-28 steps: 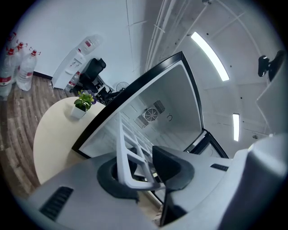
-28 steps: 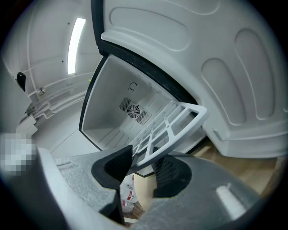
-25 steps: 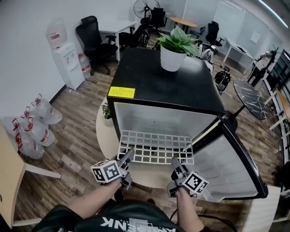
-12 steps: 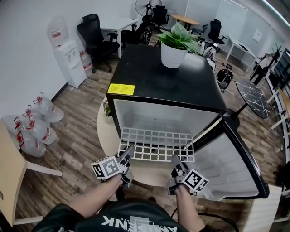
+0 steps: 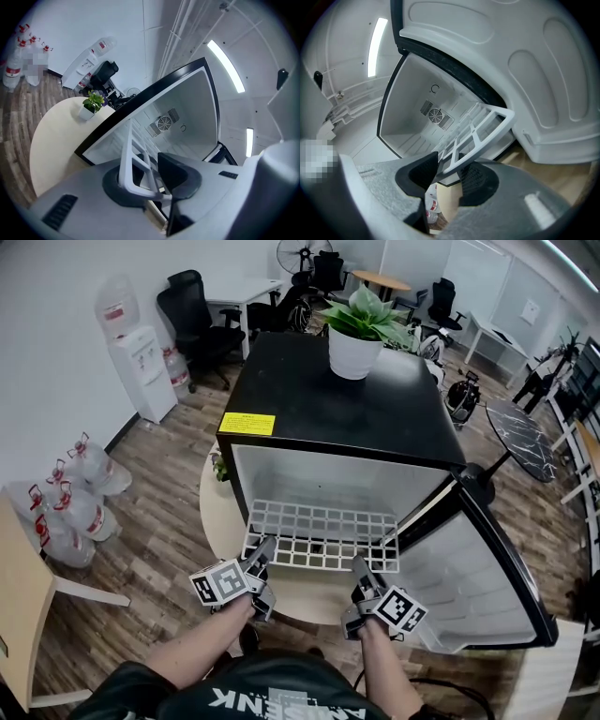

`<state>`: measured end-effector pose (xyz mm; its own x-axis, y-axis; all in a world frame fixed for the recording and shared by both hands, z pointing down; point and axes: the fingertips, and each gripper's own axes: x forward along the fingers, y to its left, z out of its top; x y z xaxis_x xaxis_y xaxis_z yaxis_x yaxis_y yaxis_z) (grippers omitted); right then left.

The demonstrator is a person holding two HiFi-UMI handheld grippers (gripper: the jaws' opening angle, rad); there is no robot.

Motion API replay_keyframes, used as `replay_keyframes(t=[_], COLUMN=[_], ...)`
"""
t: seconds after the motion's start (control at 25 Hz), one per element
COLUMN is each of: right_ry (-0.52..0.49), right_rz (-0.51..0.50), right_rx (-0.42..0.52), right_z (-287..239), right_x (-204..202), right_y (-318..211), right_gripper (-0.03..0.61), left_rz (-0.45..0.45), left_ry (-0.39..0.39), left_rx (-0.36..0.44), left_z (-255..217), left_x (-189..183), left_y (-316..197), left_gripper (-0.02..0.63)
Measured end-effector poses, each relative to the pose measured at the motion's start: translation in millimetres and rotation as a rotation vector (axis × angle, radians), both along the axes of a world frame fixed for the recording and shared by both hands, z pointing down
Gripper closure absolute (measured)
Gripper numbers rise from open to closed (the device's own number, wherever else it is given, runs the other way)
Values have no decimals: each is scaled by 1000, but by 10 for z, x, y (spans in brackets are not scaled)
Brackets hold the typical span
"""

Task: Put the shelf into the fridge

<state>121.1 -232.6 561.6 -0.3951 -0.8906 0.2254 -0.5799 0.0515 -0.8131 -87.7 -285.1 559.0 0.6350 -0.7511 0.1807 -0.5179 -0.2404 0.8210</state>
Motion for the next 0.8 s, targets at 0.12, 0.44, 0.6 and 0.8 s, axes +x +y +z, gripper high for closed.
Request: replay_keyframes(t=[0.12, 0.44, 0.6, 0.8], right_ry=[-16, -1, 1, -11], right_rz=[4, 9, 12, 15], right_rx=[-4, -3, -2, -8], right_z=[20, -31, -39, 1], right_x=[-10, 12, 32, 40], right_y=[-31, -135, -235, -316], right_gripper=[449, 449, 451, 451], left_rz=[-2, -4, -6, 3], left_ry=[10, 25, 20, 8], left_rx=[13, 15, 13, 27], left_z=[20, -13, -8, 25], left_x=[-2, 9, 22, 31], left_y=[-16, -110, -188, -272], left_gripper=[520, 523, 523, 523])
